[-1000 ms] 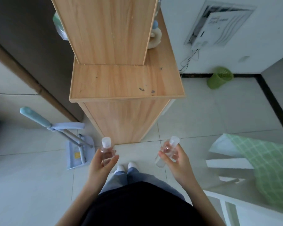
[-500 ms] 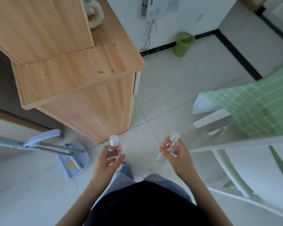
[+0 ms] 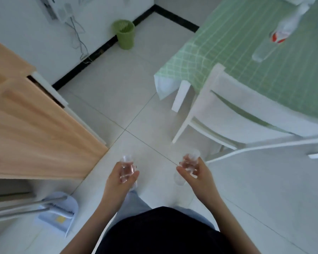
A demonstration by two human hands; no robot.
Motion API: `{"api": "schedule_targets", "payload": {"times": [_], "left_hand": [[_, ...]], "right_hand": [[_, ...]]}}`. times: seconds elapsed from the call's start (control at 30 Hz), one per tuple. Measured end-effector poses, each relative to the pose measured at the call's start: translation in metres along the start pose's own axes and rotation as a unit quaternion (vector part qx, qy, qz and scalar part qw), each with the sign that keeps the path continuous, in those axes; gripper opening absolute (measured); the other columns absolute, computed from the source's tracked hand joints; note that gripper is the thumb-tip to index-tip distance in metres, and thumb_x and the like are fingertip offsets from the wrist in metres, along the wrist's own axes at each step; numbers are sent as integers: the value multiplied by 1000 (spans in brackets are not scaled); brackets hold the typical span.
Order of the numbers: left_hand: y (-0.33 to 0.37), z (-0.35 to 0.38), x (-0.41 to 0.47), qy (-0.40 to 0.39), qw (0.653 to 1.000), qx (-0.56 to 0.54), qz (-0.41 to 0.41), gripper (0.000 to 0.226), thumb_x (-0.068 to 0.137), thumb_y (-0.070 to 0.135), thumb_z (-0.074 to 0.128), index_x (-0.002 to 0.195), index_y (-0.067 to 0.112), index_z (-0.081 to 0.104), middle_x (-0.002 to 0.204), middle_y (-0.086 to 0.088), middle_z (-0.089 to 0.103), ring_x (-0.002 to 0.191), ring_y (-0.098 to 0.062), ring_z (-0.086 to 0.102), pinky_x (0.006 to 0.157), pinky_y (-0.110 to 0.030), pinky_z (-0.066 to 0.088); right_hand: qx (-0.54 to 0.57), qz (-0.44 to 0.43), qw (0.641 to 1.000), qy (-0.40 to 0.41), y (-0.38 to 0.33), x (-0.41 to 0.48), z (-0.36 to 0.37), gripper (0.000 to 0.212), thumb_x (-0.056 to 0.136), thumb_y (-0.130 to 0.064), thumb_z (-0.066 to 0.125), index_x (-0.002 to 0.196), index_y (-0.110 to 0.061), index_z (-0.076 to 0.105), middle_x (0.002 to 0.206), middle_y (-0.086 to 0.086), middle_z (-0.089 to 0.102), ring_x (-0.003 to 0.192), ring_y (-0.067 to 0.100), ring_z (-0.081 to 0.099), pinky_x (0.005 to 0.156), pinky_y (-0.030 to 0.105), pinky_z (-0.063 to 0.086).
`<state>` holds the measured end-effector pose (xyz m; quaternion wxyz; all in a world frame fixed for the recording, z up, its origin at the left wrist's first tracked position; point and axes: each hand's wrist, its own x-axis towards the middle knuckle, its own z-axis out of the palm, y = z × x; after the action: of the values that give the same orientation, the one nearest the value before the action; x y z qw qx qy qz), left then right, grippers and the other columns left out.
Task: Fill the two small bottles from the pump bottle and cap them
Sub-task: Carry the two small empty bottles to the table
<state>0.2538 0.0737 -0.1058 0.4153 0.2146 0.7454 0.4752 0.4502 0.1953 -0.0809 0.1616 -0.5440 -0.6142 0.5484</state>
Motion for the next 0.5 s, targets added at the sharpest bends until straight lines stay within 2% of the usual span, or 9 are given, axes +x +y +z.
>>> {"api": "schedule_targets", "payload": {"times": [0.1, 0.27, 0.4, 0.5], "left_hand": [[7, 55, -20, -36, 999, 17, 12, 20, 85, 10, 68, 99, 20, 57, 95, 5, 66, 86, -2, 63, 64, -10, 48], [14, 140, -49, -118, 992, 43, 26, 19, 85, 4, 65, 94, 18, 54, 89, 4, 63, 83, -3, 60, 67, -11, 47], [18, 199, -70, -177, 980, 74, 45, 19, 85, 4, 66, 94, 17, 56, 88, 5, 63, 79, 1, 60, 63, -4, 46], [23, 233, -75, -226, 967, 104, 49, 21, 85, 9, 68, 91, 26, 57, 90, 9, 66, 78, 4, 63, 68, -12, 49]], "right_hand": [[11, 17, 999, 33, 33, -21, -43, 25, 82, -28, 76, 96, -35, 57, 95, -13, 69, 88, 2, 66, 73, 6, 47], [33, 45, 994, 94, 86, -61, -111, 26, 81, -28, 77, 93, -37, 56, 91, -15, 68, 83, -11, 62, 73, 5, 46], [48, 68, 985, 148, 119, -95, -157, 26, 82, -28, 76, 93, -38, 55, 93, -18, 67, 84, -15, 60, 73, 2, 44], [72, 88, 975, 188, 137, -114, -183, 24, 83, -29, 75, 96, -34, 56, 96, -18, 66, 86, -13, 60, 74, 2, 43]]}}
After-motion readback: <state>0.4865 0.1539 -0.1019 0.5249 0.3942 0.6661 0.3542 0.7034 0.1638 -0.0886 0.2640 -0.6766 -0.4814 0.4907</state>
